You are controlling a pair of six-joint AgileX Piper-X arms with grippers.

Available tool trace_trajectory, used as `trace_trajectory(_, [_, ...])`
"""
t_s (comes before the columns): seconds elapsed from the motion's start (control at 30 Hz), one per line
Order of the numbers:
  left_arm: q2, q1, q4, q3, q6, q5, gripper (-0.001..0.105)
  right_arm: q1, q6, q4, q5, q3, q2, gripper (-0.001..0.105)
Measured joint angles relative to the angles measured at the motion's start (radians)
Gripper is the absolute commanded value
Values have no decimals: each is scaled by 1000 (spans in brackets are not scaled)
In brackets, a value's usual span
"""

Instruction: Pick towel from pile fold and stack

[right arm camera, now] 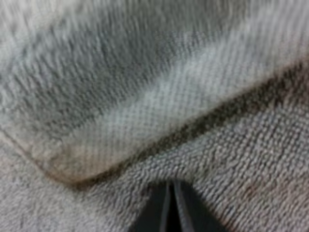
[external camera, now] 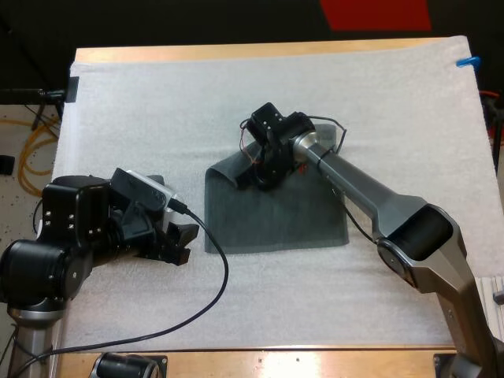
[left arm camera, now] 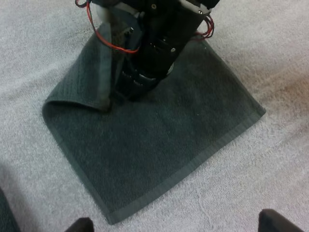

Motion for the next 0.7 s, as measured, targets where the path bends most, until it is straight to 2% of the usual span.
trace_trajectory(0.53, [0,0,-4,0,0,0,65,0,82,-148,-52,-11,34,0])
trace_trajectory(0.7, [0,0,-4,0,0,0,65,0,111,-248,-41,-12,44,0])
